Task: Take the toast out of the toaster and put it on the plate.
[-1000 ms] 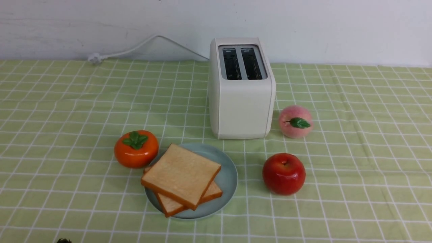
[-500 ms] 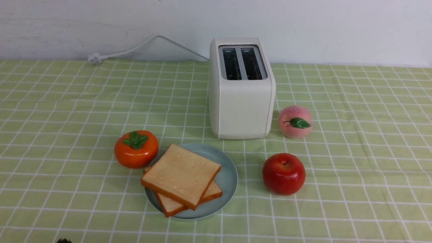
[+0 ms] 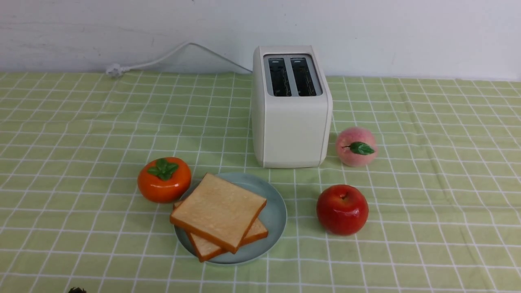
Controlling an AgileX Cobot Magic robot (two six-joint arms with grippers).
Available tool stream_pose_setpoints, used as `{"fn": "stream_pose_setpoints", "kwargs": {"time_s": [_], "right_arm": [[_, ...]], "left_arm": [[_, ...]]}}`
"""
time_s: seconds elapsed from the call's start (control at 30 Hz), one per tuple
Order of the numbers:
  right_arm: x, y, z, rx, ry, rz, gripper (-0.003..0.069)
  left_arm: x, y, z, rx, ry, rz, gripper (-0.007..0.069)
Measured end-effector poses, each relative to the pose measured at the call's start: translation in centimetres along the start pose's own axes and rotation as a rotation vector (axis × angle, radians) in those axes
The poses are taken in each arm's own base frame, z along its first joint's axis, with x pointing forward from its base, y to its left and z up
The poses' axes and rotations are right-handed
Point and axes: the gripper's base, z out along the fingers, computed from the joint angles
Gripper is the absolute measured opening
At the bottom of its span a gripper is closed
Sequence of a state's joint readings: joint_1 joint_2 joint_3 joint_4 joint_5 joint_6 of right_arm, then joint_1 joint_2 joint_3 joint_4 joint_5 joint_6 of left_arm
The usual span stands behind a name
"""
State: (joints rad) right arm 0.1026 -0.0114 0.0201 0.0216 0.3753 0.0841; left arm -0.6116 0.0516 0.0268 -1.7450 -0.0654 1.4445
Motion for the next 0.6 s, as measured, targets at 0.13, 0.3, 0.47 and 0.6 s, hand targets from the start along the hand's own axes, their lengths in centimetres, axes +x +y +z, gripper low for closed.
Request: {"fn": "stream_pose_setpoints", "kwargs": {"time_s": [0.13,0.3,0.47,0.6], "right_arm": [[0.00,0.00,0.00,0.000,0.000,0.001,-0.0015],[0.00,0.00,0.00,0.000,0.000,0.001,-0.0010],[0.00,0.00,0.00,0.000,0.000,0.001,-0.0006],[0.00,0.00,0.00,0.000,0.000,0.001,-0.0002]], "left_arm": [[0.00,0.00,0.00,0.000,0.000,0.000,0.0002],[0.00,0.00,0.00,0.000,0.000,0.000,0.0006],[0.00,0.00,0.00,0.000,0.000,0.000,0.0013],[0.00,0.00,0.00,0.000,0.000,0.000,0.0018]]}}
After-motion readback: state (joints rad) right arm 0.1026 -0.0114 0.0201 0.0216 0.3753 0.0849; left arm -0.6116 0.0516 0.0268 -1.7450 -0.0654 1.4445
